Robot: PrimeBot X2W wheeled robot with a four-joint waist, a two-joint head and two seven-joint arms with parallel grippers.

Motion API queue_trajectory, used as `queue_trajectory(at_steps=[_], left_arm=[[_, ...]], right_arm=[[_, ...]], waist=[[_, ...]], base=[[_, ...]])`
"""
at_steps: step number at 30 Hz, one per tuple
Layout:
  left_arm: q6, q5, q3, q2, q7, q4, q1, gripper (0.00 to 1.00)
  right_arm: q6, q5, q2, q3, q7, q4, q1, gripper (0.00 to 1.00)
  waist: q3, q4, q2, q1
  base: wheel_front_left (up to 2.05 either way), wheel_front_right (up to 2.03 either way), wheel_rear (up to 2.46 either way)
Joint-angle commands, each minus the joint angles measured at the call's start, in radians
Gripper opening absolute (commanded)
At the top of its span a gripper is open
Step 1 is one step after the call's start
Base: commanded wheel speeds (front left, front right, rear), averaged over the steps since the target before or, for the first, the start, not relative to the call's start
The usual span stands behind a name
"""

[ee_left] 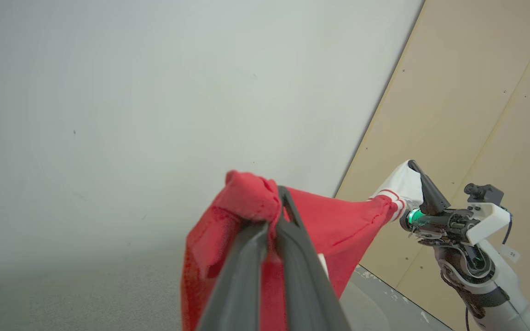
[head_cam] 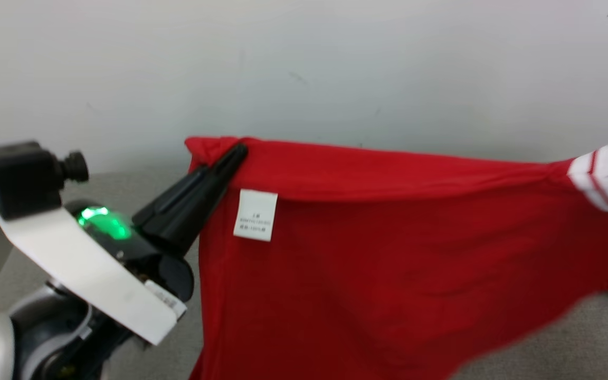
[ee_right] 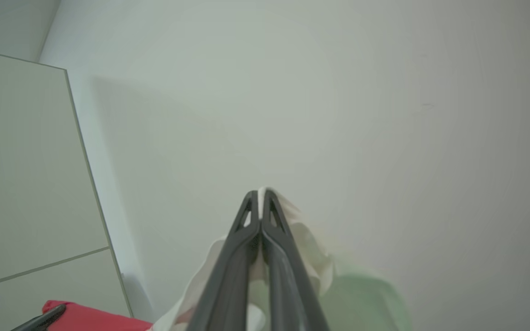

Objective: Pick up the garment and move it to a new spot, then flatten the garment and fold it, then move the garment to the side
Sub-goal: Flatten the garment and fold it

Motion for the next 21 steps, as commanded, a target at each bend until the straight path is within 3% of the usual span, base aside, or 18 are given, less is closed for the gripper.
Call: queue_trajectory(at_steps=[1, 6, 13, 18, 21], left_arm=[[0.014, -0.019, 0.003, 0.008, 0.024, -0.010, -0.045, 0.00], [0.041, 0.000, -0.014, 0.024, 0.087, 0.030, -0.198, 0.00], [0.030, 0.082, -0.053, 0.044, 0.103, 0.240, -0.403, 0.00], [0.013, 0.158, -0.063, 0.032, 0.049, 0.484, -0.624, 0.00], [-0.008, 0.210, -0.066, 0.035, -0.015, 0.641, -0.780, 0.00]], right_arm=[[0.000, 0.007, -0.010, -0.035, 0.027, -0.017, -0.033, 0.00], [0.000, -0.028, -0.018, -0.109, 0.157, 0.016, -0.156, 0.00], [0.000, -0.166, 0.091, -0.082, 0.334, 0.190, -0.419, 0.00], [0.000, -0.350, 0.251, -0.093, 0.417, 0.395, -0.739, 0.00], [0.000, -0.481, 0.340, -0.111, 0.414, 0.517, -0.938, 0.00]], waist=[[0.015, -0.013, 0.0000, 0.0000], [0.084, -0.030, 0.0000, 0.0000], [0.236, -0.035, 0.0000, 0.0000], [0.395, -0.030, 0.0000, 0.0000], [0.480, -0.030, 0.0000, 0.0000]], base=[[0.00, 0.00, 0.00], [0.00, 0.00, 0.00], [0.00, 0.00, 0.00], [0.00, 0.00, 0.00], [0.00, 0.00, 0.00]])
